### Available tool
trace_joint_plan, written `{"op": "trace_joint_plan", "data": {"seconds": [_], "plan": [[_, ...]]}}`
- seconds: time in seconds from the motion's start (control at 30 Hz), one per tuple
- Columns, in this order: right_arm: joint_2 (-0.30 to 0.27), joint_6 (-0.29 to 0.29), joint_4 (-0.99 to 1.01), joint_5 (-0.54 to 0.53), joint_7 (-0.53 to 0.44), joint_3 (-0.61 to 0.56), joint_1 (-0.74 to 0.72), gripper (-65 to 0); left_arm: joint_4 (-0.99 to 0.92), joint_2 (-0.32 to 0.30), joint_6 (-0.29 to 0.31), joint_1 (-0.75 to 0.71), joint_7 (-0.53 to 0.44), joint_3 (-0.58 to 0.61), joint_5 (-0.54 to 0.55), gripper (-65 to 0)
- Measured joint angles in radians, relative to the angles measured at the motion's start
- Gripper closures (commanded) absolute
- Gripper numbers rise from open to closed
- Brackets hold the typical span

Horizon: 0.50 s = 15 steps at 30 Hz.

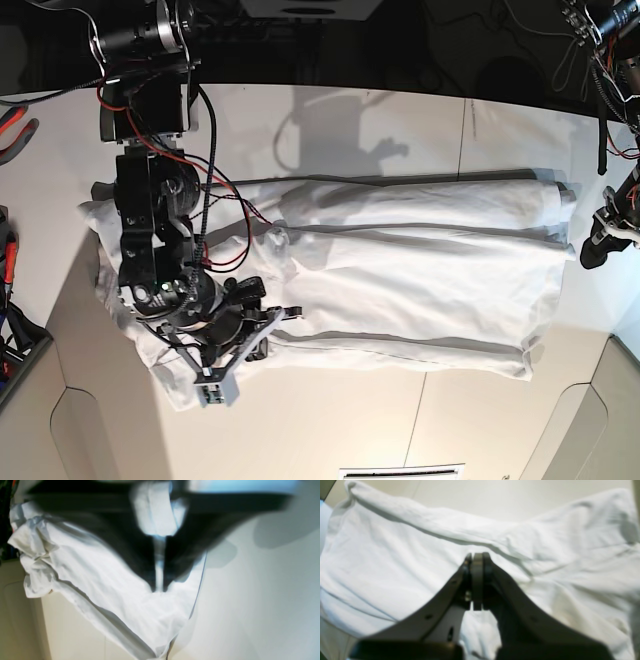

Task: Layout the t-shirt on the table in an organized manner, then fold the t-shirt properly
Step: 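Fold the hem corner with the right gripper across the shirt body, then grasp the shirt edge with both grippers and pull it taut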

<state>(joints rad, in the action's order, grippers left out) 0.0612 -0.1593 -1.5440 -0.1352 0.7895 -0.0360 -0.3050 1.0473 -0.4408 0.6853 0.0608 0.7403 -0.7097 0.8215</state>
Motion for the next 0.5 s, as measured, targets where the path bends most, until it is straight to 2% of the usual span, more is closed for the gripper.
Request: {"op": "trace_joint_plan", "data": {"seconds": [0.1, 0.2, 0.3, 0.4, 0.5], "plan": [[-0.005, -0.003, -0.146, 0.013, 0.007, 0.041, 0.081, 0.0, 0.000, 0.000, 0.000, -0.010, 0.000, 0.000, 0.052, 0.0], [-0.033, -0.063, -0.271, 0.009, 0.028, 0.062, 0.171, 0.0, 0.011, 0.001, 0.000, -0.025, 0.021, 0.000, 0.058, 0.0], [-0.084, -0.106, -0.331, 0.000, 0.034, 0.063, 0.258, 0.0, 0.068, 0.000, 0.000, -0.064, 0.111, 0.000, 0.118, 0.0], [-0.142, -0.106, -0.326, 0.005, 0.038, 0.063, 0.322, 0.0, 0.131, 0.001, 0.000, -0.116, 0.177, 0.000, 0.173, 0.0], [-0.194, -0.106, -0.313, 0.004, 0.034, 0.063, 0.360, 0.0, 0.174, 0.003, 0.000, -0.156, 0.222, 0.000, 0.178, 0.0]]}}
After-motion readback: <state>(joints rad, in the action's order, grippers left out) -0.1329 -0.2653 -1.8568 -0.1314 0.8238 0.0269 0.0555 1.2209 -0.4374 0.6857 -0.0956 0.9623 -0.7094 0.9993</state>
